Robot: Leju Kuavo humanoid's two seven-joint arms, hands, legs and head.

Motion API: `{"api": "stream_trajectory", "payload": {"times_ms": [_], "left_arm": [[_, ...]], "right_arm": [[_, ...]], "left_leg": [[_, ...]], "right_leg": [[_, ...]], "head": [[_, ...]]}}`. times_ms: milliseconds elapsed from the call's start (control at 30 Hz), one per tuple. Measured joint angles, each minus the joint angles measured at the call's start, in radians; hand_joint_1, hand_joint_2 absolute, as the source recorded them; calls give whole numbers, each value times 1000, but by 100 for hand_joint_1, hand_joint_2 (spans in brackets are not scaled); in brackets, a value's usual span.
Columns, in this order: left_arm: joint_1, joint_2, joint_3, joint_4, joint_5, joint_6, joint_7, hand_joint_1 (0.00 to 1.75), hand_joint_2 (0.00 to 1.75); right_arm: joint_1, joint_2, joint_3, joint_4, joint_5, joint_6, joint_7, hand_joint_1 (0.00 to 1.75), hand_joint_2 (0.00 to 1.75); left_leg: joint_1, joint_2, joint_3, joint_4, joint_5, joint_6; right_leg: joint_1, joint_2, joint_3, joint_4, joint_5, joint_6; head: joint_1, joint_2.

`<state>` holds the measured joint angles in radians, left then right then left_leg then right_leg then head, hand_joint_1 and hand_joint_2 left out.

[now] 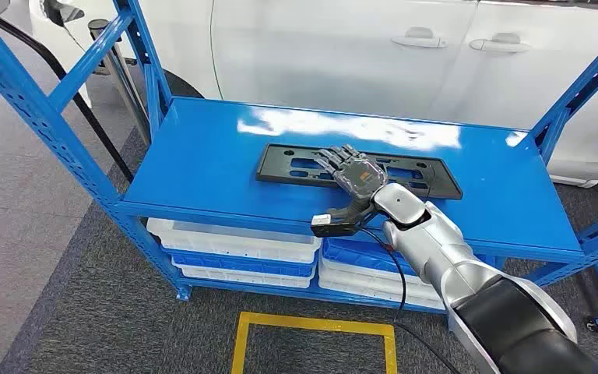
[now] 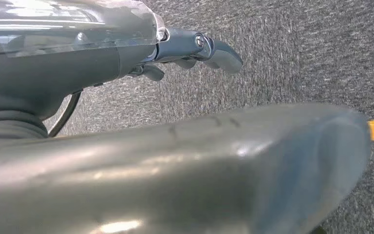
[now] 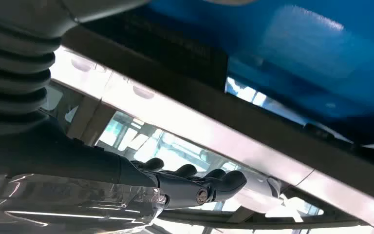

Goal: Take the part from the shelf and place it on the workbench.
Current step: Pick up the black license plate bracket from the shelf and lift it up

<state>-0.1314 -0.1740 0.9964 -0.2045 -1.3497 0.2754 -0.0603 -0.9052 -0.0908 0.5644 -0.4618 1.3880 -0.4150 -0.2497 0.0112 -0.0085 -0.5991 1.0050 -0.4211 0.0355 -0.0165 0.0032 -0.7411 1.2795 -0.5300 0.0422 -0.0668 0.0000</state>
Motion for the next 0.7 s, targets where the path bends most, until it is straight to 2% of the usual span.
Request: {"api": "stream_trajectory", "payload": {"times_ms": [67,133,167,200,233,300,333,367,433,467,500,533,600,633,667,700], "left_arm": [[0,0,0,0,0,0,0,0,0],[-1,0,0,0,0,0,0,0,0],[-1,0,0,0,0,0,0,0,0],[-2,0,0,0,0,0,0,0,0],[-2,0,0,0,0,0,0,0,0],[-2,0,0,0,0,0,0,0,0],[-2,0,0,0,0,0,0,0,0],[-2,0,0,0,-1,-1,0,0,0],[-2,0,0,0,-2,-3,0,0,0],[-1,0,0,0,-3,-4,0,0,0],[-1,0,0,0,-3,-4,0,0,0],[0,0,0,0,-3,-5,1,0,0],[0,0,-1,0,-3,-5,2,0,0],[-1,0,-1,0,-3,-5,3,0,0],[-1,0,-1,0,-2,-5,3,0,0],[-1,0,-1,0,-1,-5,3,0,0]], "right_arm": [[-1,0,1,0,0,0,0,0,175],[-3,0,2,0,0,0,1,0,175],[-3,0,2,0,0,0,1,0,175],[-3,0,2,0,1,0,1,0,175],[-3,1,3,0,1,0,1,0,175],[-4,1,3,0,2,0,1,0,175],[-5,1,4,0,4,1,2,0,175],[-6,2,5,0,8,2,6,0,175],[-5,3,8,1,24,6,23,0,175],[-4,4,11,2,40,8,41,0,175],[-3,4,15,3,58,9,63,0,175],[-3,3,21,4,79,11,89,0,175],[-6,3,34,6,117,20,136,5,175],[-7,3,41,8,131,25,152,25,175],[-9,3,47,9,142,31,164,59,175],[-11,3,54,12,151,36,173,100,175]], "left_leg": [[0,0,5,2,-5,-3],[-2,-1,11,5,-13,-11],[-3,-1,12,6,-16,-16],[-3,-1,13,5,-17,-21],[-3,0,14,4,-18,-26],[-2,1,15,8,-27,-37],[-2,2,7,31,-43,-41],[-2,2,-13,76,-69,-44],[0,3,-81,214,-130,-48],[0,3,-112,271,-146,-50],[0,3,-128,295,-144,-51],[0,3,-123,277,-121,-50],[0,3,-68,150,-46,-43],[-2,3,-37,84,-20,-38],[-3,2,-16,39,-7,-34],[-5,2,-7,17,-5,-29]], "right_leg": [[0,-1,38,-87,51,-2],[3,-2,99,-221,111,-9],[6,-2,115,-257,121,-14],[9,-2,120,-269,119,-20],[12,-1,120,-271,118,-25],[8,-1,127,-279,120,-38],[6,-2,132,-285,121,-44],[4,-3,137,-289,121,-50],[7,-3,138,-289,118,-57],[8,-2,139,-288,117,-58],[9,-2,139,-287,115,-58],[10,-1,141,-285,113,-57],[11,0,146,-281,106,-54],[13,0,147,-277,103,-50],[14,1,147,-275,100,-46],[16,2,145,-273,99,-42]], "head": [[0,0],[0,0],[0,0],[0,0],[0,0],[0,0],[0,0],[0,0],[0,0],[0,0],[0,0],[0,0],[0,0],[0,0],[0,0],[0,0]]}}
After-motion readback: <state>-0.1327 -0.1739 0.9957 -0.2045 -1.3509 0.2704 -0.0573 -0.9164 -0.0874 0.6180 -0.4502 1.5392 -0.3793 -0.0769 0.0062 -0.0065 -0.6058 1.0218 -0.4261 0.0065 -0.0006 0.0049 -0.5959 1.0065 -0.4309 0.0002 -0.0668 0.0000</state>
